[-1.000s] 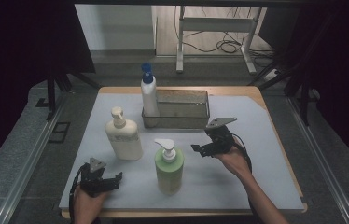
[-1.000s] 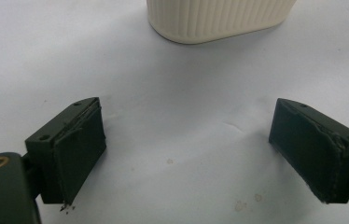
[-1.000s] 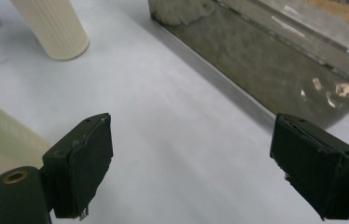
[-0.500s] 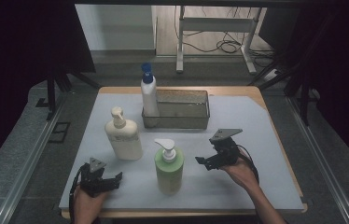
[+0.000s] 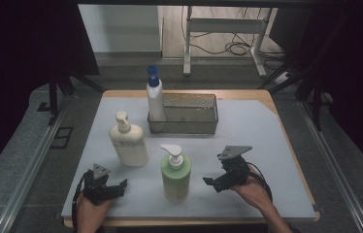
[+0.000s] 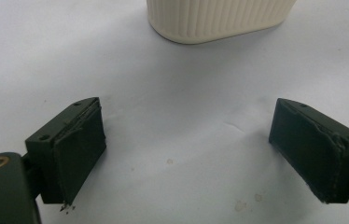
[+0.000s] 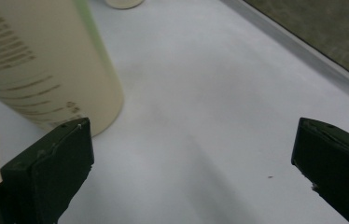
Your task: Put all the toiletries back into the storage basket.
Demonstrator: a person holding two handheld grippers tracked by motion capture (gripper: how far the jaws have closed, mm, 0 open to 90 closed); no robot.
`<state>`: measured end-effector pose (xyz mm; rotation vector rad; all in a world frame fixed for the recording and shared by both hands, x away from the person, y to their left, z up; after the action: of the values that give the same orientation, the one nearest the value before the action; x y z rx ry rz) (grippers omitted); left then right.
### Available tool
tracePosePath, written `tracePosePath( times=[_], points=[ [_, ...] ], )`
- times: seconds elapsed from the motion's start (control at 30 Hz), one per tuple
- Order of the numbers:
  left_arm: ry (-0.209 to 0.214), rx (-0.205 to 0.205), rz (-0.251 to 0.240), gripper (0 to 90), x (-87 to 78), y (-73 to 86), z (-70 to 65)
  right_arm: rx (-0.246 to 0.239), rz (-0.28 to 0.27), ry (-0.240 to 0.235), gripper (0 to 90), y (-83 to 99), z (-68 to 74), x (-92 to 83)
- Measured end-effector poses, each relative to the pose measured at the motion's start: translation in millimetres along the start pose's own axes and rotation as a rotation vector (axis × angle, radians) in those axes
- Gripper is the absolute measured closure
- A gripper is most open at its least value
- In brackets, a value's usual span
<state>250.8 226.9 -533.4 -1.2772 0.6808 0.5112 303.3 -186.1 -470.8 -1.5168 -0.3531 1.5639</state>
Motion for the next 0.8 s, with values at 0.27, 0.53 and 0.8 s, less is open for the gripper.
tracePosePath(
  times=[0.27,0.53,0.8],
  points=[
    [0.0,0.0,0.0,10.0,0.0,0.0,0.0,-0.036,-0.011,-0.033,0.0,-7.1,17.6,7.2],
    [0.0,0.0,0.0,10.0,0.0,0.1,0.0,-0.074,-0.026,-0.086,0.0,-21.3,34.0,13.1],
    [0.001,0.003,0.003,10.0,-0.2,0.0,0.3,-0.12,-0.011,-0.135,0.0,-32.5,50.5,19.2]
  ],
)
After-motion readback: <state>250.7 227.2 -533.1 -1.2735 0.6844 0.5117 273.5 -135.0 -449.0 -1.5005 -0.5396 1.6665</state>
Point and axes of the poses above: each handheld gripper's, and its own axes: x roughly forward along the jaws, y roughly out of its underside, z roughly to its left, the point moved 1 cm from there along x, roughly forward along the jaws, and after that the axes turned 14 degrees about -y, right-handed, at the moved point
